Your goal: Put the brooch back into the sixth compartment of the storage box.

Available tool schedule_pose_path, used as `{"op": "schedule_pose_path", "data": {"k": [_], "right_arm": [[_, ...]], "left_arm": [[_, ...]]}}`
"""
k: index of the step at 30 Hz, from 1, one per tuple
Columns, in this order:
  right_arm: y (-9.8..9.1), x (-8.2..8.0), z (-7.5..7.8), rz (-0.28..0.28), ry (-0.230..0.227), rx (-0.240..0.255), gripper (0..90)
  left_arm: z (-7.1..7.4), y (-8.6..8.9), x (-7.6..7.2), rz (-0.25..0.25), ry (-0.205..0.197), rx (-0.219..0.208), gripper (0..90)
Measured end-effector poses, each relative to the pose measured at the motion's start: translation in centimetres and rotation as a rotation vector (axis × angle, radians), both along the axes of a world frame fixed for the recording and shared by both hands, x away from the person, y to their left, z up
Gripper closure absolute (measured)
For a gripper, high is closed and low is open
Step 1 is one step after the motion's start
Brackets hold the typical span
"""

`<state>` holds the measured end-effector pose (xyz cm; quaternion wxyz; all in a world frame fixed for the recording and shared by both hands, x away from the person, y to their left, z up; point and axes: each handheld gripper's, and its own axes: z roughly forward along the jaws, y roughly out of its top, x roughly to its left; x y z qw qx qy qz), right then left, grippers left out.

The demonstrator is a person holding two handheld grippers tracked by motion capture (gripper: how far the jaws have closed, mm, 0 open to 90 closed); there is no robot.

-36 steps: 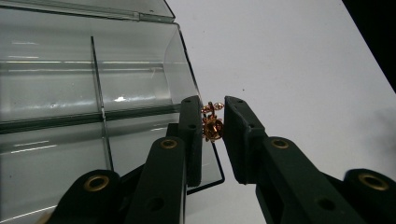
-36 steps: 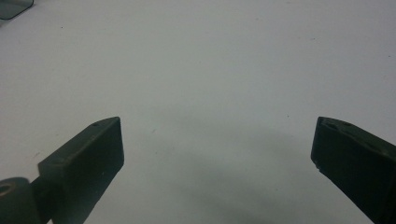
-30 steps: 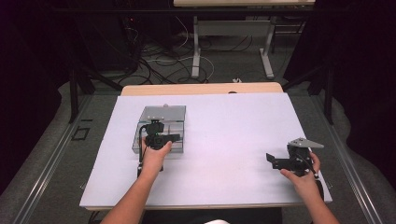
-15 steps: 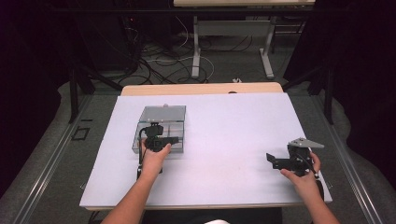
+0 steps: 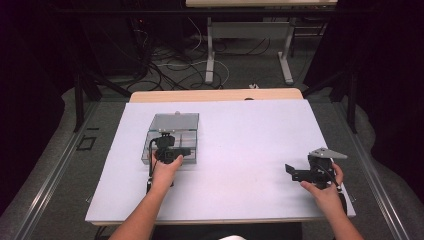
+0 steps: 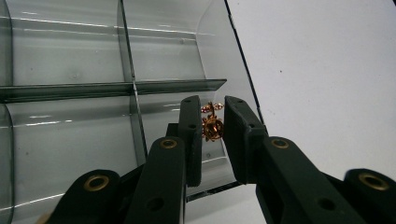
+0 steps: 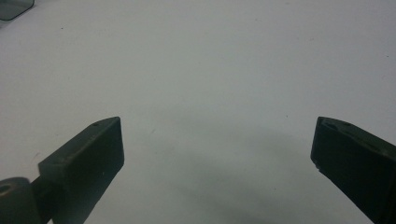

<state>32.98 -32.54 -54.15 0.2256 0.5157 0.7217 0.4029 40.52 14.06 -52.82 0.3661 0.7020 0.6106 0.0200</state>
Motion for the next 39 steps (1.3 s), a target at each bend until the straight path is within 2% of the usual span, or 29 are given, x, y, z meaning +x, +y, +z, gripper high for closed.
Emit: {"op": "schedule_pose_path", "data": {"k": [14, 24, 36, 37, 39], "right_arm": [[0.09, 0.00, -0.05, 0.000, 0.004, 0.000, 2.5], [0.08, 0.03, -0.10, 0.004, 0.004, 0.001, 2.5], [0.11, 0.04, -0.11, 0.004, 0.004, 0.003, 2.5], [0.12, 0.03, -0.11, 0.004, 0.005, 0.002, 2.5], [0.11, 0.04, -0.10, 0.004, 0.004, 0.002, 2.5]], "left_arm": [[-0.15, 0.20, 0.10, 0.008, 0.005, 0.007, 77.4], [-0.11, 0.28, 0.09, 0.004, 0.002, -0.011, 75.3], [0.19, 0.33, -0.12, 0.010, -0.028, -0.036, 69.9], [0.24, 0.40, -0.12, 0.006, -0.032, -0.023, 69.7], [0.31, 0.40, -0.15, 0.006, -0.036, -0.028, 69.1]]}}
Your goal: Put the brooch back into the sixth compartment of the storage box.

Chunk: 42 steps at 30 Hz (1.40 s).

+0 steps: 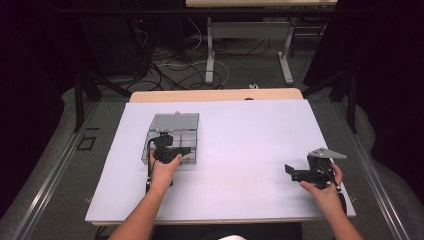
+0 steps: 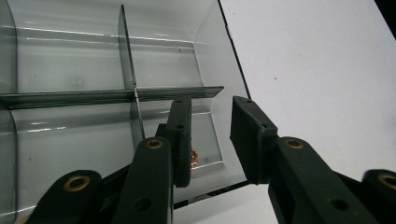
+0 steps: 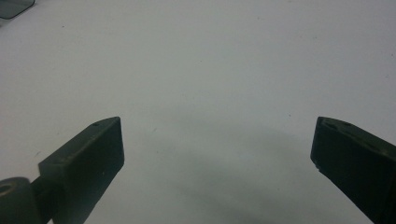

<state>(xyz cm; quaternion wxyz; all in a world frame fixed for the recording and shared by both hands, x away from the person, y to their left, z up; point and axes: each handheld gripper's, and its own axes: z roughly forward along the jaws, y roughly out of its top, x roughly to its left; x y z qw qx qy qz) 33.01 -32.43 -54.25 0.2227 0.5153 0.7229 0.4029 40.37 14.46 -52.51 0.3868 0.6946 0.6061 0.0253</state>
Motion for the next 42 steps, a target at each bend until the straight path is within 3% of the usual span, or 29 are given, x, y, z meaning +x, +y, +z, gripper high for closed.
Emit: {"op": "schedule_pose_path", "data": {"k": [8, 10, 12, 25, 31, 33, 36, 42], "right_arm": [[-0.1, 0.0, 0.0, -0.001, 0.000, -0.001, 2.5], [-0.1, 0.0, 0.0, -0.002, -0.001, 0.000, 2.5], [-0.1, 0.0, 0.0, -0.001, -0.002, 0.000, 2.5], [0.0, 0.4, -0.2, 0.002, 0.004, 0.005, 2.5], [0.2, 0.4, -0.1, 0.006, 0.002, 0.000, 2.5], [0.2, 0.4, -0.1, 0.009, 0.001, 0.004, 2.5], [0.2, 0.4, -0.1, 0.000, 0.000, 0.006, 2.5], [0.2, 0.3, 0.0, 0.005, -0.001, 0.001, 2.5]], "left_arm": [[0.3, -0.1, -0.1, -0.011, -0.019, -0.010, 66.3], [0.5, -0.1, -0.2, -0.019, -0.008, -0.020, 65.4], [0.5, -0.2, -0.2, -0.012, -0.027, -0.021, 64.4], [1.0, -0.3, -0.4, -0.033, -0.054, -0.033, 57.0], [1.4, -0.5, -0.6, -0.043, -0.082, -0.039, 52.3], [1.5, -0.7, -0.7, -0.037, -0.109, -0.037, 50.4], [1.9, -0.9, -0.7, -0.050, -0.111, -0.046, 47.9], [2.5, -1.6, -0.6, -0.081, -0.150, -0.018, 42.5]]}}
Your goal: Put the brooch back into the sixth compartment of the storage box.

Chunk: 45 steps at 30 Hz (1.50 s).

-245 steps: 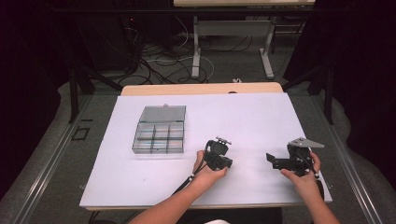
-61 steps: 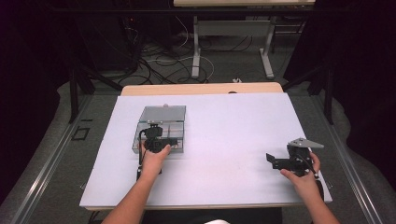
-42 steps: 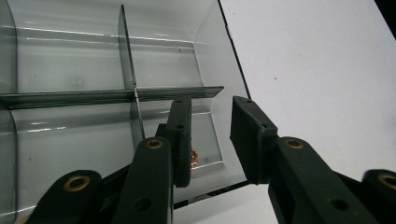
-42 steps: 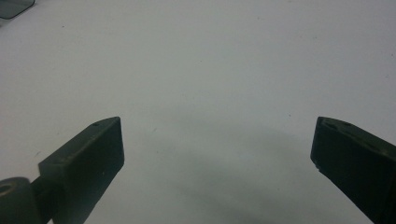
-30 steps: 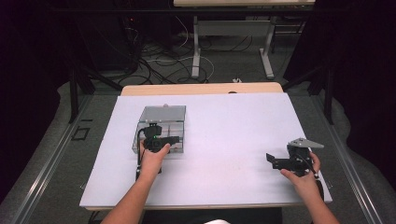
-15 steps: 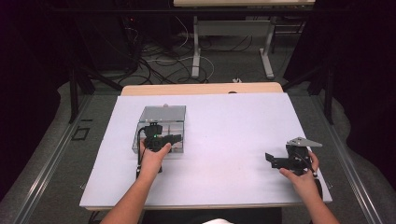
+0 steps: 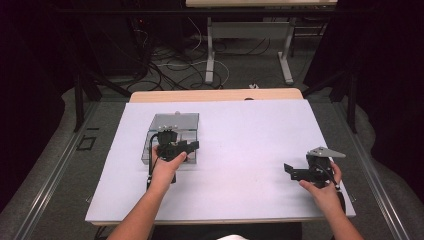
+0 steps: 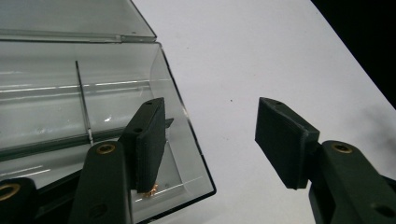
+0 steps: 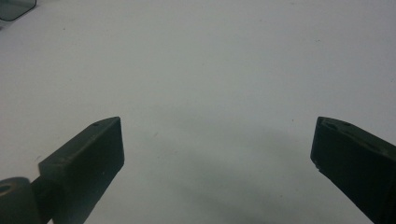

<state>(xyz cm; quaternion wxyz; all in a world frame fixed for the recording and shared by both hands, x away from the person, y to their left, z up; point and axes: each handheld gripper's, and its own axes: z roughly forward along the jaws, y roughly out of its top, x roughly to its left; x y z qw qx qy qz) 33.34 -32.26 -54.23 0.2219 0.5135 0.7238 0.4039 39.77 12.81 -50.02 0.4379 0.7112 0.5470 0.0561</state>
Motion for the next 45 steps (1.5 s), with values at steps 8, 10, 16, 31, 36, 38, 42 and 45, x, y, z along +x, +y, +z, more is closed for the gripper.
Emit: {"op": "schedule_pose_path", "data": {"k": [8, 10, 16, 31, 36, 38, 42, 45], "right_arm": [[0.0, 0.0, 0.1, -0.005, -0.004, 0.003, 2.5], [-0.1, -0.1, 0.1, -0.001, -0.003, 0.005, 2.5], [-0.1, 0.0, 0.0, -0.001, -0.002, 0.006, 2.5], [0.0, 0.0, 0.0, -0.003, 0.002, 0.006, 2.5], [0.1, 0.0, 0.0, -0.001, 0.003, 0.006, 2.5], [0.1, 0.0, 0.0, -0.004, 0.004, 0.004, 2.5], [0.0, 0.0, 0.0, -0.006, 0.004, 0.005, 2.5], [0.0, 0.0, 0.0, -0.005, 0.005, 0.004, 2.5]], "left_arm": [[1.3, -0.5, 0.0, -0.051, -0.077, 0.012, 39.5], [1.5, -0.5, 0.0, -0.069, -0.092, 0.017, 38.2], [2.2, -0.6, -0.3, -0.110, -0.150, 0.040, 35.5], [2.9, 1.1, -1.0, -0.111, -0.142, 0.016, 23.0], [2.9, 2.1, -1.1, -0.113, -0.144, 0.017, 16.1], [2.9, 2.5, -1.3, -0.112, -0.148, 0.017, 15.6], [2.9, 3.3, -1.6, -0.115, -0.161, 0.029, 5.0], [2.9, 4.1, -2.0, -0.112, -0.171, 0.046, 0.4]]}}
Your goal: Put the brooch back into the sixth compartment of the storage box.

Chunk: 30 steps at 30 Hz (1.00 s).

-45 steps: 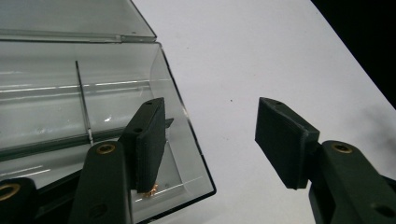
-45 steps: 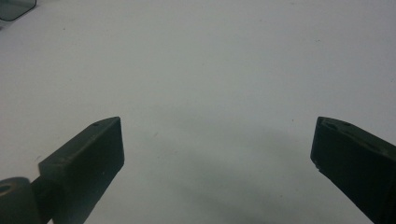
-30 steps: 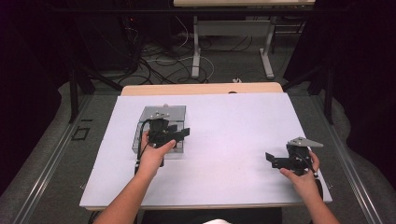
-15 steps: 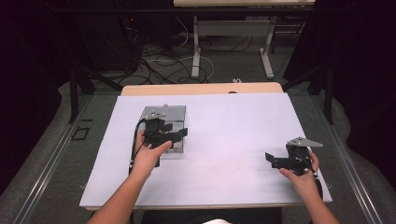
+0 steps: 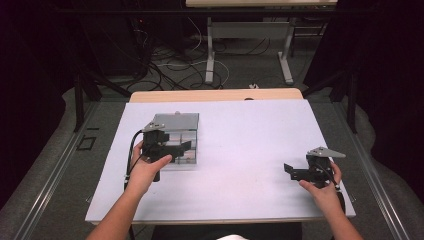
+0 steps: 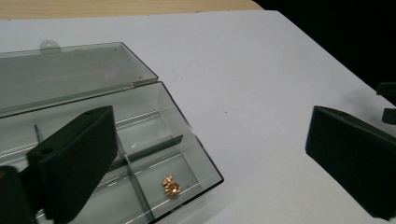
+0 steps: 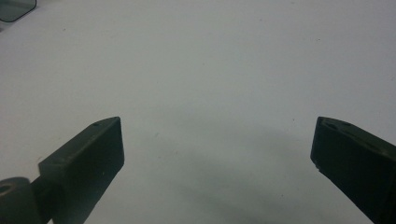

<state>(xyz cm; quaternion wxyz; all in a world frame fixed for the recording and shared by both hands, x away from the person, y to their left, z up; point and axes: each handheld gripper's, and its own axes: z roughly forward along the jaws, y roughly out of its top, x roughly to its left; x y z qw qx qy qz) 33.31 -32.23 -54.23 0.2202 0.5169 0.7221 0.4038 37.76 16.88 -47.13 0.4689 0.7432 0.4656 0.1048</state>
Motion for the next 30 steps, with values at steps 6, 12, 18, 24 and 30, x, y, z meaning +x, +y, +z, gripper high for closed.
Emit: {"op": "schedule_pose_path", "data": {"k": [6, 12, 18, 24, 30], "right_arm": [[0.0, 0.0, 0.0, 0.002, 0.000, 0.001, 2.5], [0.0, 0.0, 0.0, 0.002, -0.001, 0.001, 2.5], [0.0, 0.0, 0.0, 0.002, -0.001, 0.001, 2.5], [0.1, 0.0, 0.0, 0.002, -0.002, 0.000, 2.5], [0.1, 0.0, 0.0, -0.006, 0.001, 0.000, 2.5]], "left_arm": [[0.1, 2.1, -0.7, 0.045, -0.020, -0.009, 0.3], [-0.2, 4.3, -1.4, 0.109, -0.019, -0.043, 0.3], [-1.1, 6.4, -2.1, 0.153, -0.018, -0.044, 0.7], [-2.5, 8.2, -2.6, 0.192, -0.014, -0.032, 1.5], [-3.7, 9.7, -3.0, 0.232, -0.009, -0.029, 1.8]]}}
